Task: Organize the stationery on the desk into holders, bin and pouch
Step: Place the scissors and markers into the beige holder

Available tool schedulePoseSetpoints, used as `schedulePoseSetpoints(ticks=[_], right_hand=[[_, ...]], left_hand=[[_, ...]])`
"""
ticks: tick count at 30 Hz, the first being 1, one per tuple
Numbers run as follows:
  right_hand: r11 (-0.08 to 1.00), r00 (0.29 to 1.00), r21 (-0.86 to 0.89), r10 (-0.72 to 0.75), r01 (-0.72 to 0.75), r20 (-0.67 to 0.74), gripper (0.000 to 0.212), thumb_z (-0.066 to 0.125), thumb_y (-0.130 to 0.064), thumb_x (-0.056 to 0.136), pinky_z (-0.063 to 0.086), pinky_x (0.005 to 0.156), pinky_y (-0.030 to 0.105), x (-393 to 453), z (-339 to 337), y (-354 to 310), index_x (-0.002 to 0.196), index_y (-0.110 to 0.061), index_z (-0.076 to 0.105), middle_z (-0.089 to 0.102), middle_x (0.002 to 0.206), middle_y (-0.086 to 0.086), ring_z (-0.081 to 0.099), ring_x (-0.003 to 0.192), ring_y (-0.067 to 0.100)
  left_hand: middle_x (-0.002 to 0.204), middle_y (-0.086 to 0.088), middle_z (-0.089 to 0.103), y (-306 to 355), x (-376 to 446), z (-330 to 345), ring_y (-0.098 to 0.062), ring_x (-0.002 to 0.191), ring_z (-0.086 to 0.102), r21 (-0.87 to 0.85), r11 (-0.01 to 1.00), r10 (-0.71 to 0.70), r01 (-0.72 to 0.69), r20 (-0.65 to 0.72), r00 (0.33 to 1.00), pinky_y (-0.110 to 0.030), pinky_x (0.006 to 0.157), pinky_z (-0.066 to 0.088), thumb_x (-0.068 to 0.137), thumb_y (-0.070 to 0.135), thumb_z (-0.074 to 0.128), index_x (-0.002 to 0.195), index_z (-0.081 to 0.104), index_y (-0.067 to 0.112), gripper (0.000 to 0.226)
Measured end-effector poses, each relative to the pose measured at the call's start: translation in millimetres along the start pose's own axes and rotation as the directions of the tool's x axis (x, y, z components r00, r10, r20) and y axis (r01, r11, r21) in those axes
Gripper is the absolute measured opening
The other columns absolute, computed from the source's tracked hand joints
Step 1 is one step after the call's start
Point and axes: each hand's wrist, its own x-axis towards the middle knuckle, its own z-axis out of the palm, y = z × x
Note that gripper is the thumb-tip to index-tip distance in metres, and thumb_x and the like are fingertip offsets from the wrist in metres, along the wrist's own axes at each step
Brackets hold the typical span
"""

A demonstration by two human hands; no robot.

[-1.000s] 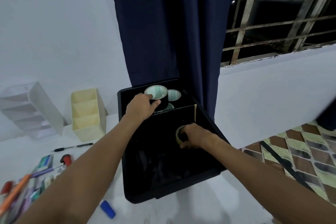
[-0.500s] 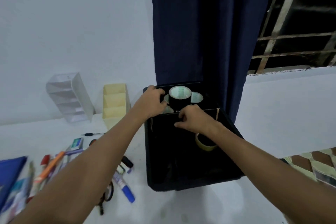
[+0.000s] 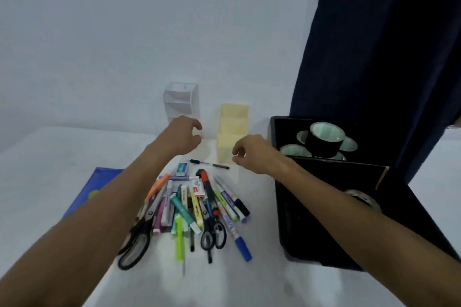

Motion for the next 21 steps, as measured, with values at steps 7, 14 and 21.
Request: schedulePoseSetpoints(ticks=[7,14,21], right_hand=[[0.998,0.993,0.026,-0.056,0.054,0.109,0.025,0.060,-0.016,0.089,0.046,0.080,0.020,31.2,47.6,-40.0,0.111,-0.007,0.069,0.067,0.111,0.008,0.063,0.097,0.018],[0.995,0.977,0.023,-0.103,0.100,0.189,0.026,0.061,-0.017,0.089,0.051,0.090,0.030,53.1,80.8,-71.2,0.111,-0.007,0.069,0.069,0.110,0.009,0.064,0.100,0.021],[0.982,0.952,0.006,-0.184,0.188,0.246,0.025,0.063,-0.021,0.090,0.047,0.085,0.027,74.3,107.6,-95.7,0.110,-0.009,0.069,0.068,0.109,0.008,0.062,0.100,0.021]], left_hand=[[0.129,-0.009,0.056,-90.7,-25.6,-1.0,-0.024,0.117,0.053,0.116,0.987,-0.134,0.112,0.203,0.970,-0.029,0.095,0.040,0.089,0.020,0.057,0.125,0.059,0.017,0.037],[0.124,-0.007,0.060,-144.1,-41.3,1.7,-0.022,0.109,0.058,0.130,0.969,-0.237,0.209,0.270,0.933,-0.026,0.087,0.044,0.087,0.019,0.061,0.122,0.061,0.015,0.034],[0.120,-0.010,0.064,-186.6,-62.0,-3.3,-0.025,0.106,0.059,0.133,0.934,-0.353,0.331,0.223,0.908,-0.023,0.076,0.041,0.086,0.017,0.061,0.112,0.068,0.008,0.028]])
